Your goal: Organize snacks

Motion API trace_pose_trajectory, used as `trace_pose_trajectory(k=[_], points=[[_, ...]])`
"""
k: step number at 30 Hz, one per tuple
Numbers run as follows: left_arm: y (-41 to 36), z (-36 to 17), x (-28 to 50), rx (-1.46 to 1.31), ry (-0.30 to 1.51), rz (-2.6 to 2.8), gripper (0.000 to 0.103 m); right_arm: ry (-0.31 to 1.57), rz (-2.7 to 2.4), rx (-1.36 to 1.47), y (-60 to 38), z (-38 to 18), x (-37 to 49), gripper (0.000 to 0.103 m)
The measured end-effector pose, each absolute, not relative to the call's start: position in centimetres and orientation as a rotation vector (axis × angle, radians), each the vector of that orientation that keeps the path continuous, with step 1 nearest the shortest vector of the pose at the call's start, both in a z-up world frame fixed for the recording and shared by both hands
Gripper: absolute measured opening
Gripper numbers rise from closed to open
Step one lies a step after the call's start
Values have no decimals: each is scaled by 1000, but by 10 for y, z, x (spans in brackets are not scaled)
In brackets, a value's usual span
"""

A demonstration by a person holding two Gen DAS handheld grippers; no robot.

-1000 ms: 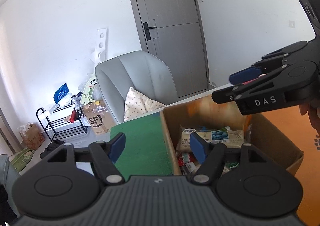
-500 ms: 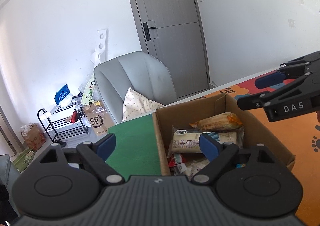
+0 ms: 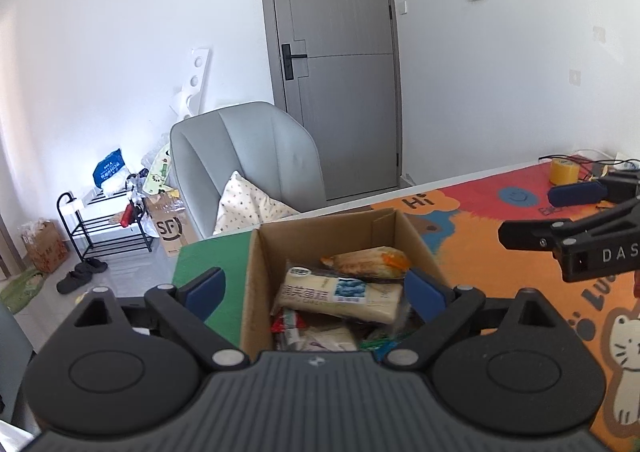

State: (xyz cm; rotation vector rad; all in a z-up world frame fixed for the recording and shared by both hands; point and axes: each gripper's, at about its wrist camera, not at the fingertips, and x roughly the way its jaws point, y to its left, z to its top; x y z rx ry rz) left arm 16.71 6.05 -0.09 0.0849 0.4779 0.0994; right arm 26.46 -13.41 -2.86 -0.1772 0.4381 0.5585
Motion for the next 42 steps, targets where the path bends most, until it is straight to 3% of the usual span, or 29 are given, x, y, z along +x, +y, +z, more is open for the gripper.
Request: trace_pose_trajectory(k=[9, 42], points=[[39, 8, 160, 27, 478, 95, 99, 404, 448, -118, -166, -29, 248, 103], [-27, 21, 104, -1, 476, 122, 103, 411, 211, -37, -228, -23, 181, 103]])
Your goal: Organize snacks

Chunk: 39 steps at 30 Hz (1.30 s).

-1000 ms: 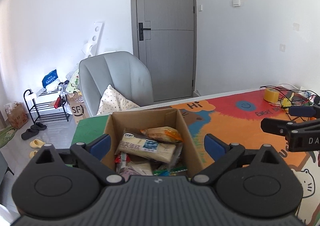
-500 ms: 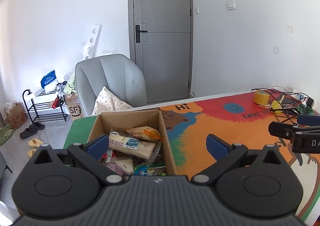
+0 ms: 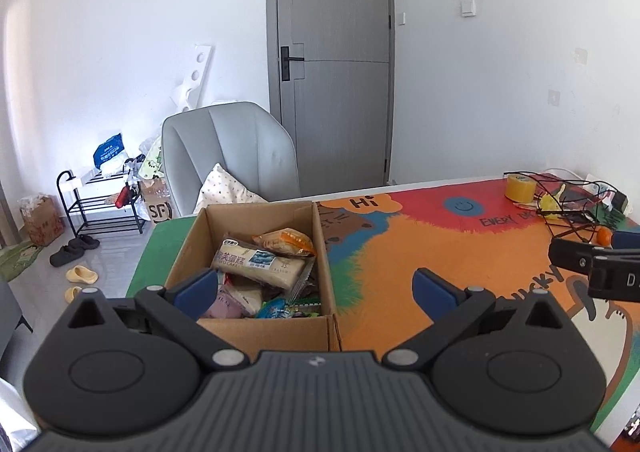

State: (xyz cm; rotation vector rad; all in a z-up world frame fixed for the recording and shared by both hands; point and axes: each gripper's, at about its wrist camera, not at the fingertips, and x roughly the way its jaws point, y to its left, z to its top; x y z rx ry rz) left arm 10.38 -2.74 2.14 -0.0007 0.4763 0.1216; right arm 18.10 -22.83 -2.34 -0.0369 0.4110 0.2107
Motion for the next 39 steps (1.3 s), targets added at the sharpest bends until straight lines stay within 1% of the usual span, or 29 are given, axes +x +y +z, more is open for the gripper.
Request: trace_pose_trajectory(k=[9, 17, 28, 39], points=[[-33, 34, 75, 8, 436, 151, 103, 391, 156, -14, -244, -12, 158, 103], [-34, 30, 47, 44, 415, 141, 103, 396, 126, -23, -251, -10, 139, 103], [-15, 9, 32, -3, 482, 157, 103, 392, 123, -40, -255, -15, 115, 103], [-16, 15, 26, -9, 450, 148, 103, 407, 153, -80, -246, -23, 107, 103]])
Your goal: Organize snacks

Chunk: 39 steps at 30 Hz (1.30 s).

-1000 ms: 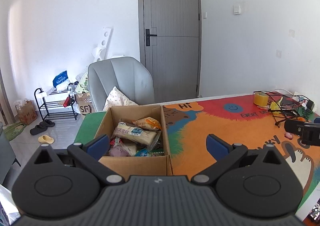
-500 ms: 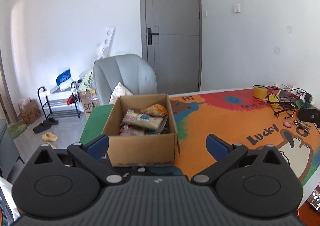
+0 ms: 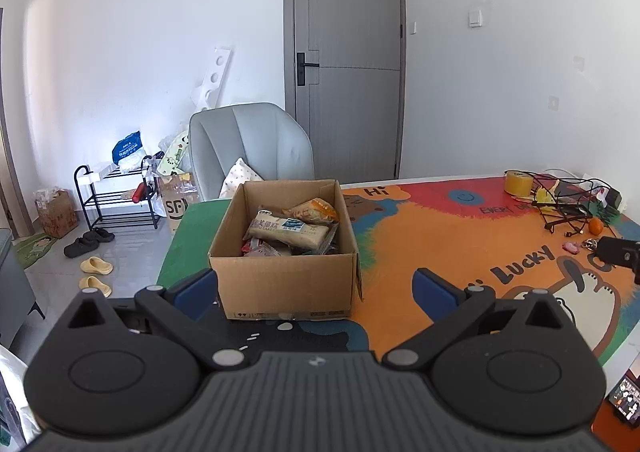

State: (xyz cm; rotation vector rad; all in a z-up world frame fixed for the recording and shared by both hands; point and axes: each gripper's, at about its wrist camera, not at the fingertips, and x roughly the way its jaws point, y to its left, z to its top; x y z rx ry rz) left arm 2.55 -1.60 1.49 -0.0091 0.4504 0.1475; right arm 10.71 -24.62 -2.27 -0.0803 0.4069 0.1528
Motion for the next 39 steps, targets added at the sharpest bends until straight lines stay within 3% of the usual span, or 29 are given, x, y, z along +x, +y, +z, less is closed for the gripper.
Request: trace_pose_trajectory(k=[39], points=[[-17, 11, 27, -29, 482, 129, 103, 430, 183, -102, -233, -26, 105, 103]])
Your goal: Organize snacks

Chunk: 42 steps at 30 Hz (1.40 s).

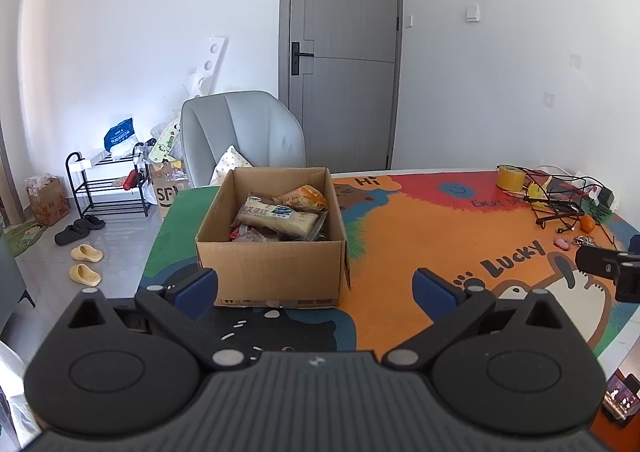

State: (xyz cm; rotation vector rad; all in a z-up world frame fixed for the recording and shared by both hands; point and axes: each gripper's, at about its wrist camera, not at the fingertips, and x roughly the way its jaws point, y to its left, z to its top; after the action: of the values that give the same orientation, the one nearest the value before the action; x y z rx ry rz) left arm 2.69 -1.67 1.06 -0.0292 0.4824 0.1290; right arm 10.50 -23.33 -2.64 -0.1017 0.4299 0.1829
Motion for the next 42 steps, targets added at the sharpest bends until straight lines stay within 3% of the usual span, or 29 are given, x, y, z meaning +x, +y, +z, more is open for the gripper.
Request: trace_pose_trajectory(k=[42], points=[[-16, 7, 29, -25, 493, 126, 103, 450, 188, -110, -230, -30, 107, 103]])
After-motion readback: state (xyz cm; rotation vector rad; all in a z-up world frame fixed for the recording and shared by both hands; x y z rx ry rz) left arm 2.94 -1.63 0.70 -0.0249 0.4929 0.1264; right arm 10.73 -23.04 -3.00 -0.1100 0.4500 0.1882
